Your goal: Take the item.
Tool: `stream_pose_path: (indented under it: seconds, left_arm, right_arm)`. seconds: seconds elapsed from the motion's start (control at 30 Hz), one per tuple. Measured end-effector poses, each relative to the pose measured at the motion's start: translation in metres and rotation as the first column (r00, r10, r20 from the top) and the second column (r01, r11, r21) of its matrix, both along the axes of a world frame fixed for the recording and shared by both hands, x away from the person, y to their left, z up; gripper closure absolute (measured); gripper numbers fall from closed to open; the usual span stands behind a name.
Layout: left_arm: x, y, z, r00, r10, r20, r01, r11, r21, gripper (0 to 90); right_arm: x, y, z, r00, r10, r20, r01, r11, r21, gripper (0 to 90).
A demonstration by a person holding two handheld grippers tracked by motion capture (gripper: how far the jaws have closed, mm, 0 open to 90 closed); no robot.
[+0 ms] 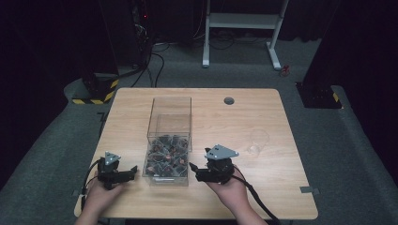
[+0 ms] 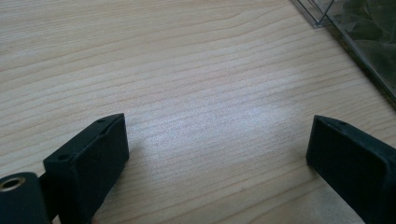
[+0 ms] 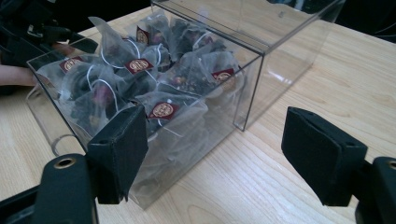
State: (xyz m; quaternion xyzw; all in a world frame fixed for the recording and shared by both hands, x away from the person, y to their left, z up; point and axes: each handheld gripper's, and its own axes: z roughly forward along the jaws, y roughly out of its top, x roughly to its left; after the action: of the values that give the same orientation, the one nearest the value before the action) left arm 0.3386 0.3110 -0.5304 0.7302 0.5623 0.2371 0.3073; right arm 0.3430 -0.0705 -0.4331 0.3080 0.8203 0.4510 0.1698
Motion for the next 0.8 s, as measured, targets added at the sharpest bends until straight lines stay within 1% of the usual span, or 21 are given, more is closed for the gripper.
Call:
stream_pose_path:
  seconds: [0.3,0.37,0.57,0.7,0.73,0.8]
  left_arm:
    - [0.0,0.0,0.0,1.0,0.0,0.0,0.0,1.0,0.0,5.9]
    - [0.0,0.0,0.0,1.0,0.0,0.0,0.0,1.0,0.0,5.9]
    - [0.0,-0.001,0.0,1.0,0.004,-0.001,-0.004,1.0,-0.006,5.9]
    - [0.0,0.0,0.0,1.0,0.0,0.0,0.0,1.0,0.001,5.9]
    - [0.0,0.0,0.0,1.0,0.004,-0.001,-0.004,1.0,-0.006,5.9]
    - [0.0,-0.001,0.0,1.0,0.004,-0.001,-0.004,1.0,-0.006,5.9]
  right_arm:
    - [0.0,0.011,0.005,0.9996,0.027,-0.004,-0.027,1.0,0.012,24.8]
    - [0.0,0.014,0.005,0.9994,0.035,0.001,-0.035,0.999,0.013,25.0]
    - [-0.002,0.019,0.007,0.999,0.043,-0.005,-0.043,0.999,0.014,25.3]
    - [-0.003,0.025,0.008,0.9983,0.059,0.001,-0.059,0.998,0.017,25.5]
    - [-0.003,0.026,0.008,0.998,0.063,0.002,-0.063,0.998,0.019,25.6]
    - [-0.004,0.028,0.008,0.9977,0.068,0.003,-0.068,0.998,0.02,25.7]
